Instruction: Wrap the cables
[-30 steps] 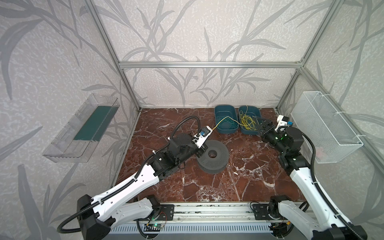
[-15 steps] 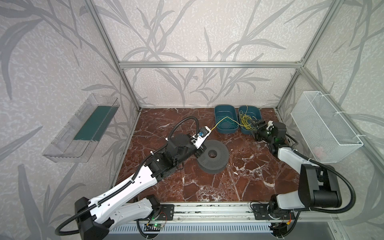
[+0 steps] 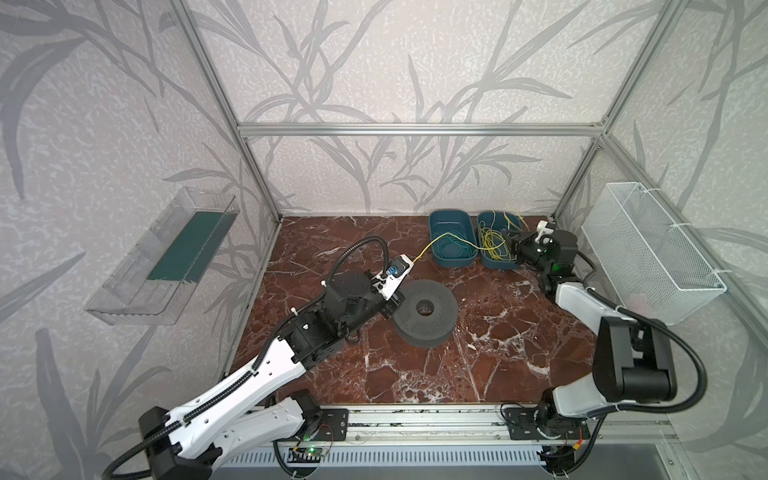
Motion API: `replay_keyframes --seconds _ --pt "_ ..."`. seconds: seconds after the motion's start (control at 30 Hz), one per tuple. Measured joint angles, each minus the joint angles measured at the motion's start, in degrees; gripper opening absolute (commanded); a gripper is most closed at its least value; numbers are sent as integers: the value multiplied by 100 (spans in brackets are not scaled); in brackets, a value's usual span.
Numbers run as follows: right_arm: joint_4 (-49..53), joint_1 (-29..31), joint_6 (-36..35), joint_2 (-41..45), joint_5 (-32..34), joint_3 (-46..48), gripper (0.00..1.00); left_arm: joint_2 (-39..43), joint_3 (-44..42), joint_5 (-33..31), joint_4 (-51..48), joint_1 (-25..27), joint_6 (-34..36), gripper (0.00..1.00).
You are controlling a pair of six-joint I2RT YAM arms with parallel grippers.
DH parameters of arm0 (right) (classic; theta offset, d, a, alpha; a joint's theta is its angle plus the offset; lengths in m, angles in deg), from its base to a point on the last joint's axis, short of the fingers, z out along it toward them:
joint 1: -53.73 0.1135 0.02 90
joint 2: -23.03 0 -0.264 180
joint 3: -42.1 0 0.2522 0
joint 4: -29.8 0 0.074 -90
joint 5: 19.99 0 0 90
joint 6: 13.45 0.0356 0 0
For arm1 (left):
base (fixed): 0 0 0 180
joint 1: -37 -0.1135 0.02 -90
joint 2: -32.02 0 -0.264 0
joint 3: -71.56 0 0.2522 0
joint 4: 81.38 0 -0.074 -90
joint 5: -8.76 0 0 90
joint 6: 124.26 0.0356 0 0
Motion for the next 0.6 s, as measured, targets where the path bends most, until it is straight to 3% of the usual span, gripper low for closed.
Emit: replay_keyframes --seconds 0.27,0.6 --pt "999 -103 -1008 1801 723 -254 0 372 -103 -494 -166 -271 101 0" --pt "1722 -271 -1130 1469 597 -621 0 195 -431 -800 -605 -898 595 0"
